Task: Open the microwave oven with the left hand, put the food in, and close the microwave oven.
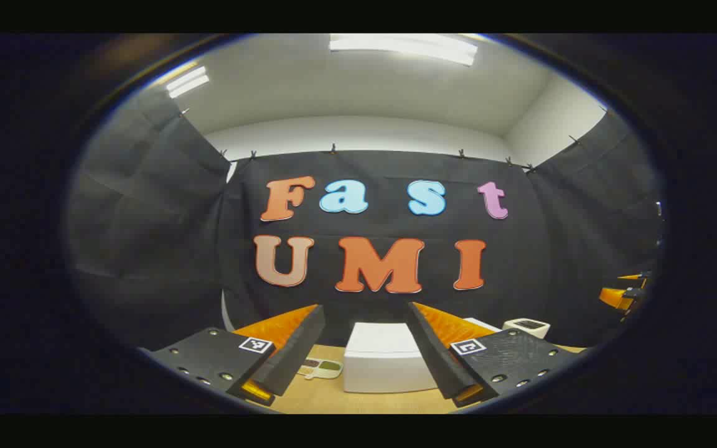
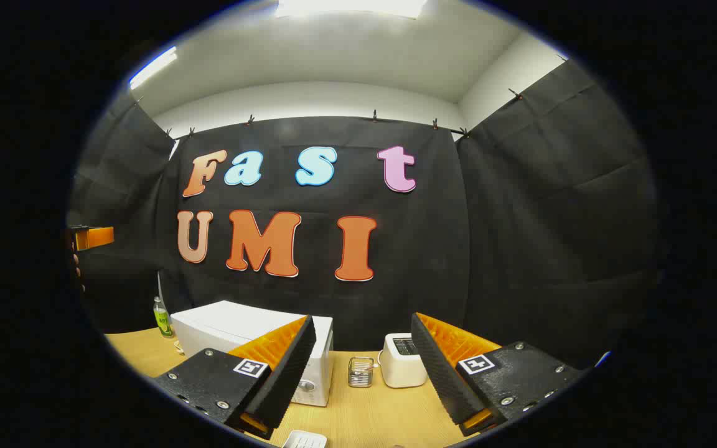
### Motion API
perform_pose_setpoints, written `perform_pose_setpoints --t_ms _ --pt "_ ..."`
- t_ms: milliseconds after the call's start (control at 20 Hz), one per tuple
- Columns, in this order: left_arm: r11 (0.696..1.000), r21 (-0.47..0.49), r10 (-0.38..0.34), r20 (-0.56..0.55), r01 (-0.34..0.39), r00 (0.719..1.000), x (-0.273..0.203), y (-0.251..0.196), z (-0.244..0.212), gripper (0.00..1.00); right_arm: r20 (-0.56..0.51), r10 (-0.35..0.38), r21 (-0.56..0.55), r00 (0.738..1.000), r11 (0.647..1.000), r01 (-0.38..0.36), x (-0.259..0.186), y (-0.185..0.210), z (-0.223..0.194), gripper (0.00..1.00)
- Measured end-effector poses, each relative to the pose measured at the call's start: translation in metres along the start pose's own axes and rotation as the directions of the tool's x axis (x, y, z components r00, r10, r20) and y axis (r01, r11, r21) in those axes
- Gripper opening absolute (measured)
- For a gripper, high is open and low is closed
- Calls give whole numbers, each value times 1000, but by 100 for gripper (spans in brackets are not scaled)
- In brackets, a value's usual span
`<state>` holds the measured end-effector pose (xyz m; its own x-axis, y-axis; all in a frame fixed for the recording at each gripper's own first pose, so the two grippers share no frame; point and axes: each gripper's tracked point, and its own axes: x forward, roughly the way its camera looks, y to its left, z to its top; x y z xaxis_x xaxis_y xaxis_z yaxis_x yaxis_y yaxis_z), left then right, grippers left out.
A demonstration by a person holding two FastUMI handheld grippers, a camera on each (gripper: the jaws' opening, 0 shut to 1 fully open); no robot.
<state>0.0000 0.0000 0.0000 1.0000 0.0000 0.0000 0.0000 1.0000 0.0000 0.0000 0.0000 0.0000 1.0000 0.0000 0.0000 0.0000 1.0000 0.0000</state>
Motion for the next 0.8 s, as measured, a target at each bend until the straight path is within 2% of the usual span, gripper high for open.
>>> perform_pose_setpoints --t_ms 200,300,350,400,450,500,650,700,750,800 --pt "1000 -16 15 12 -15 1000 6 -3 10 87 13 -6 16 1000 1000 5 -6 -8 10 95" --pt "1000 -14 15 13 -15 1000 5 -5 9 90 25 -14 15 1000 1000 14 -9 -13 14 95" --pt "1000 -5 9 9 -9 1000 4 -8 7 84 29 -16 19 999 1000 15 -10 -15 16 95" --pt "1000 6 -5 5 5 1000 4 -12 4 90 30 -15 24 999 1000 15 -11 -17 16 100" --pt "1000 10 -16 3 16 1000 4 -16 2 87 26 -15 29 1000 999 14 -12 -17 16 95" --pt "1000 13 -23 -2 23 1000 3 -20 0 90 21 -17 34 1000 999 16 -11 -19 14 95" --pt "999 22 -27 -10 27 1000 4 -24 -6 90 24 -29 39 999 999 28 -10 -24 13 95" --pt "1000 18 -22 -11 23 1000 5 -24 -7 87 27 -32 38 999 999 31 -11 -26 13 96" --pt "1000 15 -16 -12 16 1000 5 -23 -9 90 29 -36 38 999 999 35 -12 -29 13 96" --pt "1000 11 -6 -11 6 1000 7 -20 -10 87 24 -40 36 999 999 39 -13 -31 10 95"
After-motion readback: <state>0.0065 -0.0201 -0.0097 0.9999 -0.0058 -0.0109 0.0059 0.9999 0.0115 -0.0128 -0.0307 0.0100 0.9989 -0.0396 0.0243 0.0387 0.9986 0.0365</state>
